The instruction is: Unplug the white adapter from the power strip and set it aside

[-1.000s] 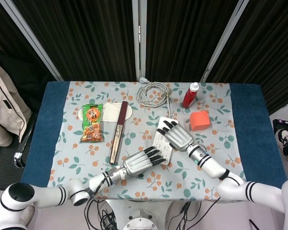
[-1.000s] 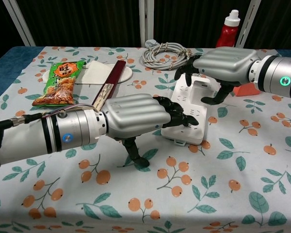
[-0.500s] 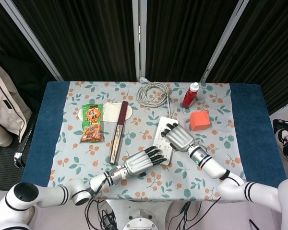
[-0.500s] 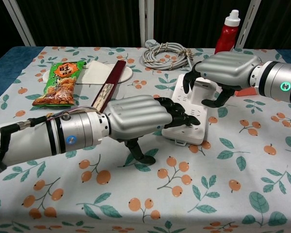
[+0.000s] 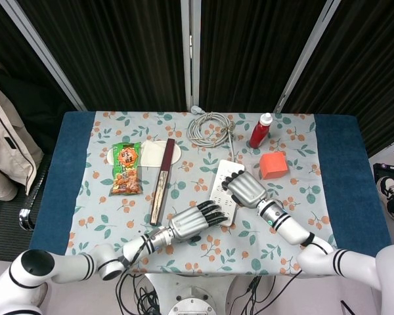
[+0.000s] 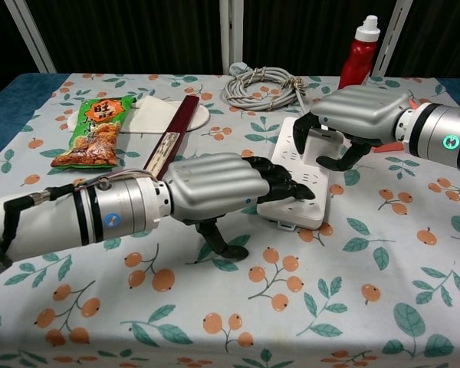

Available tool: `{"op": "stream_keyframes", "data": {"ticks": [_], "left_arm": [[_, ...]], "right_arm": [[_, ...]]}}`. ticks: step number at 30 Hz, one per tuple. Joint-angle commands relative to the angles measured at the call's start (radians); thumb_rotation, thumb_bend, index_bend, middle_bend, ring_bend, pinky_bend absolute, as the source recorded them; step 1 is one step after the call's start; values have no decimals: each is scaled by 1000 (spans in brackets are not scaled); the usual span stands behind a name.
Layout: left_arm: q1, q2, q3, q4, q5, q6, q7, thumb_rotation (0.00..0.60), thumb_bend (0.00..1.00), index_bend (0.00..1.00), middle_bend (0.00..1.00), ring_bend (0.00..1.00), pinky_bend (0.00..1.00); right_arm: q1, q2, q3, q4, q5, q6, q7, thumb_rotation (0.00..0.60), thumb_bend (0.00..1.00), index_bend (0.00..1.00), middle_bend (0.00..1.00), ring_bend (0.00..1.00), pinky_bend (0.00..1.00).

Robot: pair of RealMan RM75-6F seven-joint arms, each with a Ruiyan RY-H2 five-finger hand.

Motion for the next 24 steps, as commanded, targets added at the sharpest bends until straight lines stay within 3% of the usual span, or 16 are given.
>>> {"op": "stream_keyframes", "data": {"ticks": [1, 11, 24], "left_arm": [[-2, 6, 2, -4, -6, -3, -14, 600, 77, 84, 149, 52, 93], [-10, 10, 9, -2, -20, -20, -35, 600, 77, 84, 149, 52, 92], [-12, 14, 13, -4, -31, -21, -38, 600, 77, 85, 149, 52, 92]], "right_arm": [[-5, -5, -7, 19, -21, 18, 39, 600, 496, 764, 569, 391, 426], [-26, -21, -31, 87, -79, 75, 170, 600, 548, 852, 610, 432, 454], [-47, -35, -38, 143, -134, 168, 282, 600, 585, 864, 625, 445, 460]]}}
